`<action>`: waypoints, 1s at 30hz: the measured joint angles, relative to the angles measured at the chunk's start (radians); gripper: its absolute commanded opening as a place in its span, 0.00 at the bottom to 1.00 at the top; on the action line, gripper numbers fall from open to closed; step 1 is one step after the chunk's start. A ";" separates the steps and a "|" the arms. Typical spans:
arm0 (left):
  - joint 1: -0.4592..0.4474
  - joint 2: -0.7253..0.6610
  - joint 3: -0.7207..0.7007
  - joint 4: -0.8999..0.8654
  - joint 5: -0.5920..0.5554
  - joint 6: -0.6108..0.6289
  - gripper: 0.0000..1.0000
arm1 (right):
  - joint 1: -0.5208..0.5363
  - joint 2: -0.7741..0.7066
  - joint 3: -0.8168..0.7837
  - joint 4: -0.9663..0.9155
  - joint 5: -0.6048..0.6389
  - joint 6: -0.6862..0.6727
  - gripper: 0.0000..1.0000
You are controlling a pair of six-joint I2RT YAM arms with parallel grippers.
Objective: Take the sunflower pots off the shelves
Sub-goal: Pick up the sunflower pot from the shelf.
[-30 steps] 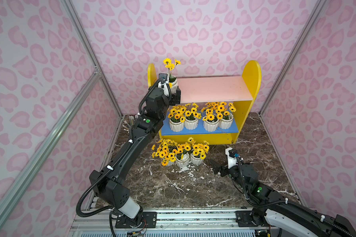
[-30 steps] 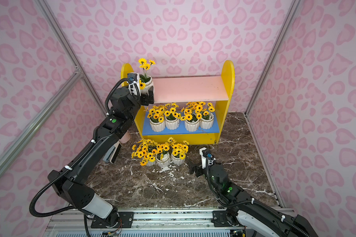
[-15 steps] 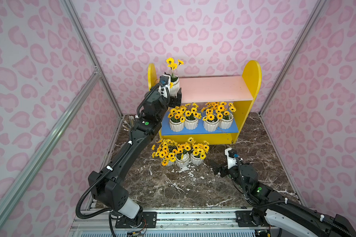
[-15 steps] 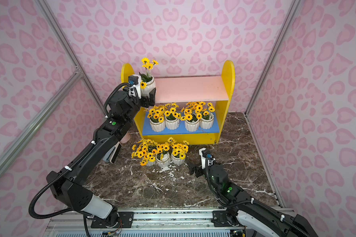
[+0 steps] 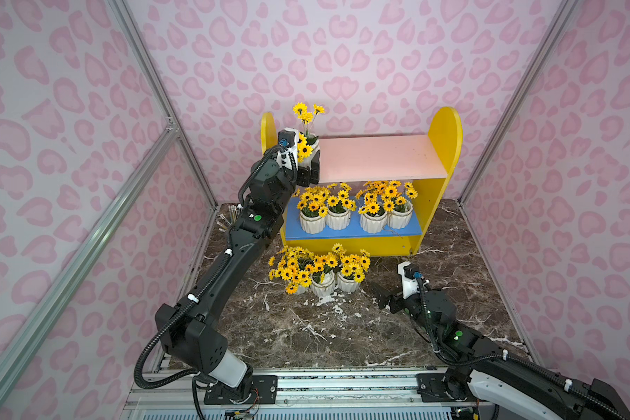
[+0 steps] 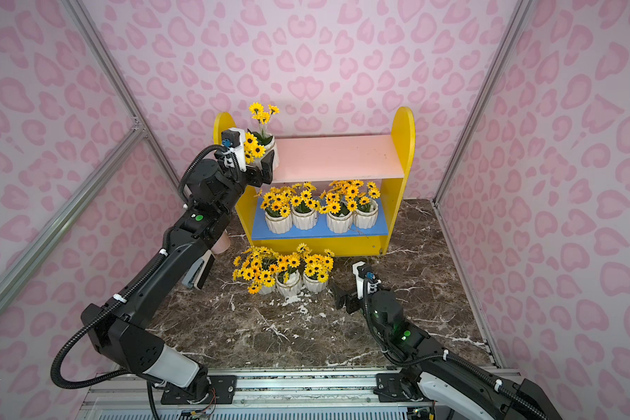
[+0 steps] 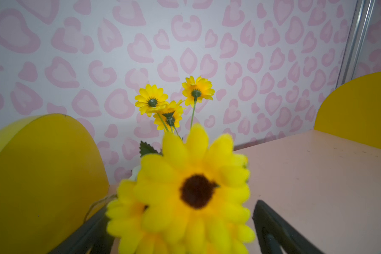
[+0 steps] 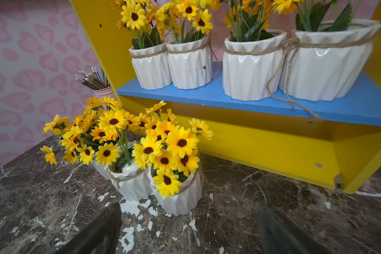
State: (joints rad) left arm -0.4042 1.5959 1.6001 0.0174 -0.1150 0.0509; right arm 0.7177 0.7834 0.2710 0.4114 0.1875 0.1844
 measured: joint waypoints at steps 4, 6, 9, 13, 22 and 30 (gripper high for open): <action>0.001 0.026 0.030 -0.006 -0.017 -0.003 0.97 | -0.002 -0.002 0.000 0.000 0.000 0.000 0.98; 0.001 0.037 0.044 -0.006 -0.026 -0.004 0.97 | -0.002 -0.005 0.000 0.000 0.000 0.000 0.98; 0.001 0.051 0.060 -0.006 -0.038 -0.006 0.97 | -0.003 -0.011 -0.005 0.002 0.000 0.000 0.98; 0.001 0.081 0.094 -0.007 -0.048 -0.008 0.97 | -0.004 -0.013 -0.005 0.003 0.000 0.000 0.98; 0.002 0.135 0.159 -0.037 -0.052 -0.018 0.97 | -0.004 -0.022 -0.012 0.002 0.000 0.001 0.98; 0.002 0.174 0.213 -0.077 -0.046 -0.018 0.97 | -0.005 -0.022 -0.018 0.010 0.000 0.001 0.98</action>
State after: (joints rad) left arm -0.4023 1.7695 1.8130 -0.0593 -0.1612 0.0330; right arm 0.7132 0.7616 0.2531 0.4213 0.1875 0.1856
